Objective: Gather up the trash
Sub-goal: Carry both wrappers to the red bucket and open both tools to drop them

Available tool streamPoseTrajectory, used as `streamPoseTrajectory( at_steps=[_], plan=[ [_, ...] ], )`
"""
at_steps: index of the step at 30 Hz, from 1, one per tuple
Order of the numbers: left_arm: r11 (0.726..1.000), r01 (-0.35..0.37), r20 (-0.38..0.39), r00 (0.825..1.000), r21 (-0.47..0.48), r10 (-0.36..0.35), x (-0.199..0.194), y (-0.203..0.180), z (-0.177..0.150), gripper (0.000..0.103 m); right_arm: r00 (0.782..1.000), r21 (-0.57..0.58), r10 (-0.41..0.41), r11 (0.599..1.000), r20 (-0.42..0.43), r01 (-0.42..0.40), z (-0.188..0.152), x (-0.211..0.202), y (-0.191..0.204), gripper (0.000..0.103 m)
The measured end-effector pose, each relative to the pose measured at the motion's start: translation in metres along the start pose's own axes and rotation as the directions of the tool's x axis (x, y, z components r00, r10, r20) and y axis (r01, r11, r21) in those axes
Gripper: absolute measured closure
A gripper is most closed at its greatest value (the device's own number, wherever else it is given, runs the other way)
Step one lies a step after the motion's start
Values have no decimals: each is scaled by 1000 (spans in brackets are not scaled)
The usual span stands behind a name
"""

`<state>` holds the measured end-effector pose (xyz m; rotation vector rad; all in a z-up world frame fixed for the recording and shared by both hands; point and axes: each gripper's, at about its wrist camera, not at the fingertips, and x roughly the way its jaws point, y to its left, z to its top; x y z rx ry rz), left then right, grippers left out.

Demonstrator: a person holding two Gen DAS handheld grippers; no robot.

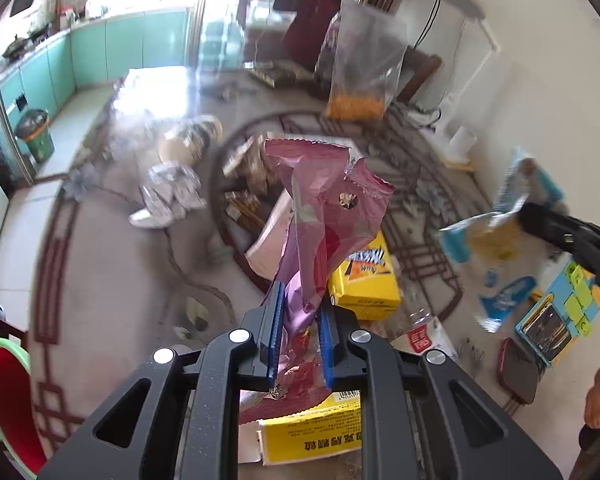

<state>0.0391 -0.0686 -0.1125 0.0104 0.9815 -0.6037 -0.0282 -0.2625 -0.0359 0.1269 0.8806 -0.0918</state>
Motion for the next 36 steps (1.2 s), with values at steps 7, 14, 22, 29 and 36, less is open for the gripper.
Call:
streamPoseTrajectory(
  at_steps=[7,14,22,29,36],
  plan=[
    [998,-52,83,995,-30,55,-54,18,6,90,999,-98,10,995,50,-6,16,-4,41,98],
    [984,-164,135,976,-68,172,-91,47,2,90,996,-163,53,986,65,-42,24,-4,85,98],
    [972,-214,146,963,-99,227,-115,86,-3,90,996,-194,72,979,44,-63,26,7,128,97],
    [967,-228,162,956,-116,245,-135,126,-9,90,996,-220,84,973,35,-74,27,11,171,97],
    [952,-256,128,952,-166,278,-146,182,-24,90,985,-205,170,964,-17,-170,25,26,219,97]
  ],
)
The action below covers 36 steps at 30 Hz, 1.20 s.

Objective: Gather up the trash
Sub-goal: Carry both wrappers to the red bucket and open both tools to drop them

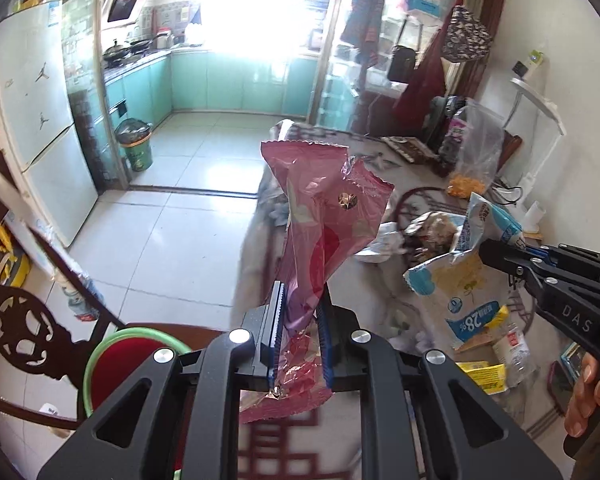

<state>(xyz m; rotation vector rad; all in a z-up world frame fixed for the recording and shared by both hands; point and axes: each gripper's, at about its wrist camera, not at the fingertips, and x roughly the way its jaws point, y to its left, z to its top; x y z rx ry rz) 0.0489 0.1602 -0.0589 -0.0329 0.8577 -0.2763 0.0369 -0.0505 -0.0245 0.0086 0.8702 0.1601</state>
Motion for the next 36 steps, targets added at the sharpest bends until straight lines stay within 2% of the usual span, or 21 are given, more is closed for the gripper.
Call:
streamPoseTrajectory(
  at_steps=[6,13,17,24,26,28,29,30,31,32,36],
  plan=[
    [990,-117,-86,990,-73,111,5,77,-26,90,991,-22,122,992,-50,-124,0,33,57,97],
    [953,-255,-202,954,-164,221,17,154,-70,90,946,-16,271,961,-179,-278,-9,86,124,97],
    [936,-282,-261,939,-209,225,25,182,-93,90,917,-11,313,945,-247,-326,-15,114,157,97],
    [936,-280,-313,927,-211,207,37,196,-112,90,885,-2,344,932,-315,-363,-27,133,186,97],
    [935,-285,-325,922,-210,208,41,200,-114,89,883,7,343,933,-321,-360,-29,135,191,88],
    [935,-290,-333,919,-204,212,43,201,-114,88,884,13,340,935,-322,-355,-29,137,189,68],
    [936,-291,-334,918,-200,214,45,201,-114,87,885,15,338,936,-320,-352,-30,136,189,62],
    [936,-295,-333,916,-191,221,46,201,-113,79,886,16,336,937,-319,-350,-29,136,189,49],
    [935,-306,-333,913,-181,235,46,199,-112,71,892,18,330,940,-310,-341,-29,134,187,41],
    [933,-314,-330,912,-174,246,47,199,-111,58,897,22,326,942,-300,-335,-28,132,183,39],
    [935,-317,-312,915,-162,256,48,193,-105,43,912,34,307,950,-273,-309,-27,124,172,28]
  ],
)
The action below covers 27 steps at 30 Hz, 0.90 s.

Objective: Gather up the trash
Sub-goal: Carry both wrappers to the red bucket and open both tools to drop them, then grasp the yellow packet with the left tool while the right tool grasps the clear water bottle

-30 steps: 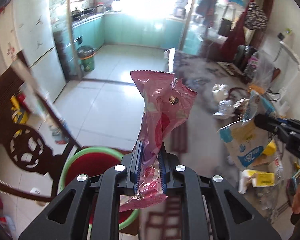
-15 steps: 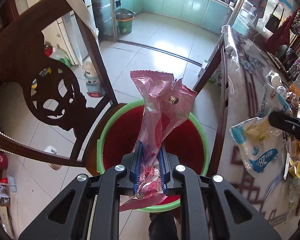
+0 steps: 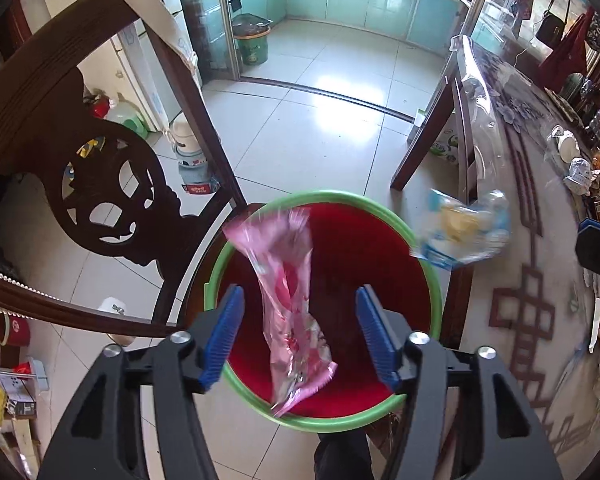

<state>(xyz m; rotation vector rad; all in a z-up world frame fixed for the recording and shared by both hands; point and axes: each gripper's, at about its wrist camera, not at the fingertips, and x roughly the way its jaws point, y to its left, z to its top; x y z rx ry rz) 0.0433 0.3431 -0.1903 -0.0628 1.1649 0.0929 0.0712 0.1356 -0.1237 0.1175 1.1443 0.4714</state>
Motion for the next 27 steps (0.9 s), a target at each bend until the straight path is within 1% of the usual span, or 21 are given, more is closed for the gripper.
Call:
streamPoseTrajectory(
  at_steps=[5,9,11,14,18,20,23,25,27],
  plan=[
    [1000,19,19,1000,21,-20,-5,-15,3,39,999,24,-31,999,41,31,0,-20,-16,26],
    [998,50,35,998,49,-52,-11,-35,5,38,994,41,-67,997,90,63,-4,-40,-30,24],
    [996,54,48,997,73,-58,-16,-47,6,37,991,59,-77,996,109,71,-6,-50,-38,23],
    [994,63,53,996,84,-68,-20,-59,6,37,985,93,-101,992,138,88,-12,-66,-55,23],
    [992,68,65,995,104,-75,-26,-74,3,37,973,162,-157,978,171,130,-22,-92,-90,22],
    [993,69,53,996,100,-74,-25,-81,0,37,968,200,-172,971,185,135,-27,-104,-108,22],
    [993,71,51,996,93,-76,-29,-91,-5,37,958,228,-211,960,194,165,-38,-121,-130,22],
    [992,76,58,995,99,-82,-33,-98,-8,37,949,236,-249,951,192,202,-46,-131,-146,22],
    [991,76,70,994,109,-84,-38,-108,-10,37,933,266,-310,929,183,256,-56,-143,-170,20]
  ],
)
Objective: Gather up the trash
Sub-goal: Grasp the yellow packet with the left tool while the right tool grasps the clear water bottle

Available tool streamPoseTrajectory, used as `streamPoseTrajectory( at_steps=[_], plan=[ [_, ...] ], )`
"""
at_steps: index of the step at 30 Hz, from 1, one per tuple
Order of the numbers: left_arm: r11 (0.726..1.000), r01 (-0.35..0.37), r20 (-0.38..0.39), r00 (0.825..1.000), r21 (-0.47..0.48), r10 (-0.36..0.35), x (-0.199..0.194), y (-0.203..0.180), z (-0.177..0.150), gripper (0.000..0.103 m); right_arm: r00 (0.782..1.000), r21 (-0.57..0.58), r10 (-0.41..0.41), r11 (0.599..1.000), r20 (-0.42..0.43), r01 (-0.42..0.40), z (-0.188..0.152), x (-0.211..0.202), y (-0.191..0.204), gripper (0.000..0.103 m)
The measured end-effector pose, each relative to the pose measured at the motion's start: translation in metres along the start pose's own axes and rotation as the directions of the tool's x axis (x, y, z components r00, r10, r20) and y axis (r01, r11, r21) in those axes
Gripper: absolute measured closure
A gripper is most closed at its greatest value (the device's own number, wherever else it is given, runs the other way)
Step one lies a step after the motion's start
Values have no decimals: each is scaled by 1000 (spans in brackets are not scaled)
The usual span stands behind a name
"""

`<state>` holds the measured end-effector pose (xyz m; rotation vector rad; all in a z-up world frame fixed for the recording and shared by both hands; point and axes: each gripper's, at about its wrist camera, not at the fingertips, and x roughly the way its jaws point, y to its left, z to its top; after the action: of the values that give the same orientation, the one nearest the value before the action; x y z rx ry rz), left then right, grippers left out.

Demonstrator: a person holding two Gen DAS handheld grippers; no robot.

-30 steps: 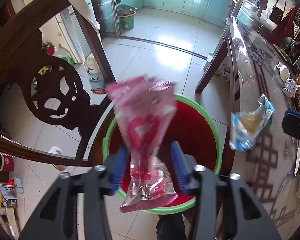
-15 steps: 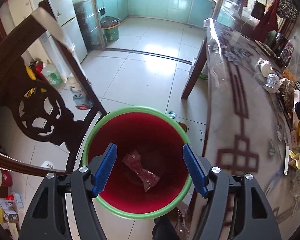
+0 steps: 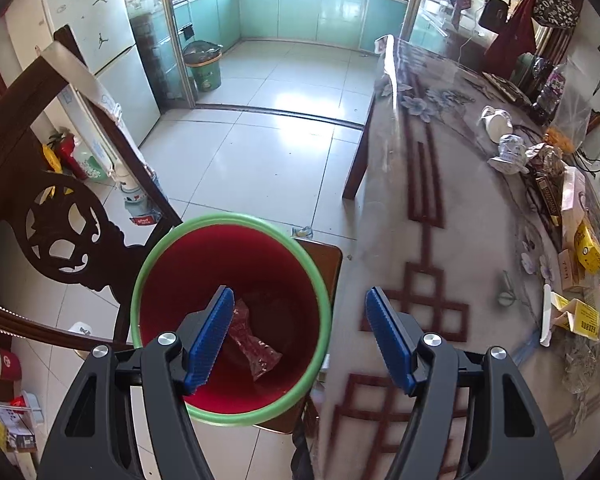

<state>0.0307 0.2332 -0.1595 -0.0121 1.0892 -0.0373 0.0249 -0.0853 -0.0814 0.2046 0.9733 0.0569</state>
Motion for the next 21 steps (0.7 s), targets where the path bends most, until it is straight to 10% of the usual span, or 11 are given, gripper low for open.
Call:
streamPoseTrajectory(
  at_steps=[9,13,17,21],
  plan=[
    [990,83,18,996,117,-85,-12,-86,-3,36,964,163,-244,952,-110,260,-27,-3,-153,17],
    [933,178,30,980,312,-197,-25,-158,-6,22,951,188,-229,945,-206,269,-53,16,-193,17],
    [773,246,-17,956,584,-292,-33,-241,-17,15,948,185,-165,958,-273,220,-74,35,-208,17],
    [503,265,-105,941,823,-323,-28,-311,-33,15,945,179,-127,966,-300,187,-82,45,-212,17]
  ],
)
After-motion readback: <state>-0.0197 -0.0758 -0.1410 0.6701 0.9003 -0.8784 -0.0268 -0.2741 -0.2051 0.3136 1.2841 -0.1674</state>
